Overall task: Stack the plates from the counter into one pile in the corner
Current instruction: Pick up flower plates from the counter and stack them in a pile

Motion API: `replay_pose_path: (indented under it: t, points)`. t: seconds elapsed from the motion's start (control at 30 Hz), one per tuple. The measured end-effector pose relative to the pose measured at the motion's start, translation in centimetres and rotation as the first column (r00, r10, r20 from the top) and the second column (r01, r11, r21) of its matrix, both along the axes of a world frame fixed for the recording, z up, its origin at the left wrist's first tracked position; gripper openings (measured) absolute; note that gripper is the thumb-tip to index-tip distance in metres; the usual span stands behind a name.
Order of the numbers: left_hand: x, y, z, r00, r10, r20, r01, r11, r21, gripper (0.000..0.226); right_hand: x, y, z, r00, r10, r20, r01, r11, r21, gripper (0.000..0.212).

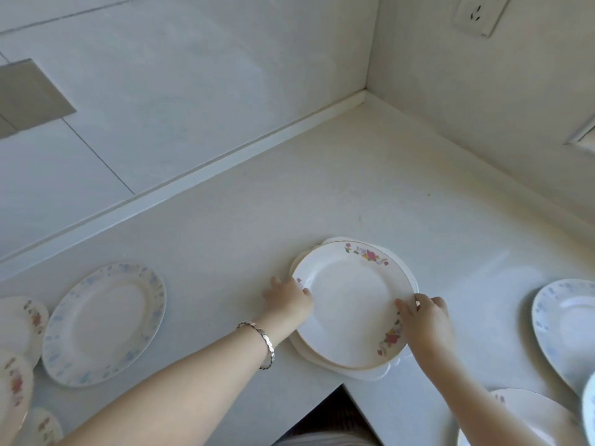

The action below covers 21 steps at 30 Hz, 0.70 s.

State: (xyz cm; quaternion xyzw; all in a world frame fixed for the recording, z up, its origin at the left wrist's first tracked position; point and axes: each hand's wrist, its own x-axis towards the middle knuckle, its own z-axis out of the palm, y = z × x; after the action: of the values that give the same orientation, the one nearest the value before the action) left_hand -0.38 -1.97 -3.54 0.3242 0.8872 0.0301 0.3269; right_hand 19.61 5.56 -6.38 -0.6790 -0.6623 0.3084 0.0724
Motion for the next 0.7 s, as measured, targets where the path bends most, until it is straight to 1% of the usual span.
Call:
replay_pose_path:
  t: [0.03, 0.13, 0.2, 0.27, 0.3, 0.33, 0.37, 0.4, 0.43, 0.47, 0.5, 0.53, 0.57, 0.6, 0.63, 0.67, 0.7]
  points:
    - [0.0, -0.2, -0.2, 1.000, 0.010, 0.014, -0.011, 1.000, 0.011, 0.044, -0.2, -0.1, 0.0, 1.000, -0.012, -0.001, 0.012, 1.000, -0.008, 0.041]
    - [0.1, -0.1, -0.6, 0.985, 0.090, 0.147, -0.102, 0.992, 0.077, 0.043, -0.2, 0.0, 0.3, 0.997, -0.071, -0.022, 0.071, 0.997, -0.030, 0.046]
    - [-0.3, -0.5, -0.7, 0.965, 0.127, 0.229, -0.155, 0.982, 0.105, 0.041, -0.4, 0.2, 0.9, 0.997, -0.069, 0.021, 0.070, 0.997, -0.038, 0.048]
    - [-1.3, -1.7, -0.9, 0.927, 0.188, 0.324, -0.245, 0.959, 0.145, 0.047, -1.2, 0.3, 1.9, 0.991, 0.000, 0.133, -0.001, 1.000, 0.007, 0.052]
    - [-1.9, -2.6, -1.1, 0.894, 0.256, 0.369, -0.330, 0.931, 0.154, 0.052, -1.8, 0.3, 2.4, 0.984, 0.057, 0.171, -0.067, 0.996, 0.052, 0.055]
    - [-2.8, -3.6, -1.6, 0.838, 0.356, 0.413, -0.450, 0.879, 0.157, 0.054, -2.6, 0.2, 2.8, 0.976, 0.126, 0.179, -0.145, 0.985, 0.095, 0.054]
    - [-3.8, -4.8, -2.0, 0.749, 0.460, 0.476, -0.590, 0.791, 0.163, 0.051, -3.7, -0.1, 3.3, 0.964, 0.206, 0.165, -0.228, 0.965, 0.126, 0.051]
    - [-4.9, -6.2, -2.3, 0.614, 0.561, 0.555, -0.740, 0.653, 0.158, 0.039, -4.9, -0.5, 3.6, 0.946, 0.294, 0.140, -0.313, 0.939, 0.144, 0.045]
    - [-6.3, -7.6, -2.6, 0.437, 0.641, 0.631, -0.872, 0.474, 0.122, 0.021, -6.3, -1.1, 3.9, 0.917, 0.383, 0.114, -0.396, 0.906, 0.146, 0.038]
    - [-7.7, -9.3, -2.7, 0.270, 0.682, 0.680, -0.951, 0.300, 0.076, 0.009, -7.7, -1.7, 4.1, 0.880, 0.466, 0.090, -0.474, 0.871, 0.132, 0.032]
    - [-9.1, -11.1, -2.8, 0.091, 0.689, 0.719, -0.993, 0.115, 0.016, 0.019, -9.2, -2.5, 4.3, 0.837, 0.542, 0.068, -0.547, 0.830, 0.109, 0.028]
    - [-10.5, -12.8, -2.8, -0.029, 0.672, 0.740, -1.000, -0.025, -0.017, 0.024, -10.7, -3.2, 4.5, 0.794, 0.607, 0.044, -0.608, 0.790, 0.081, 0.025]
    - [-11.6, -14.3, -2.4, -0.124, 0.627, 0.769, -0.988, -0.150, -0.036, 0.023, -12.1, -4.0, 4.6, 0.753, 0.658, 0.017, -0.657, 0.752, 0.050, 0.023]
    - [-12.8, -15.9, -2.6, -0.185, 0.582, 0.792, -0.968, -0.246, -0.044, 0.020, -13.4, -4.7, 4.7, 0.719, 0.695, -0.013, -0.694, 0.719, 0.022, 0.022]
    - [-13.7, -17.2, -2.5, -0.231, 0.540, 0.809, -0.943, -0.329, -0.050, 0.019, -14.5, -5.4, 4.7, 0.691, 0.722, -0.040, -0.723, 0.691, -0.003, 0.021]
    - [-14.5, -18.4, -2.2, -0.299, 0.453, 0.840, -0.906, -0.412, -0.100, 0.018, -15.5, -6.1, 4.6, 0.666, 0.744, -0.058, -0.746, 0.665, -0.027, 0.019]
    - [-15.0, -19.8, -2.5, -0.356, 0.374, 0.856, -0.868, -0.473, -0.154, 0.014, -16.3, -6.6, 4.6, 0.641, 0.765, -0.065, -0.768, 0.639, -0.051, 0.016]
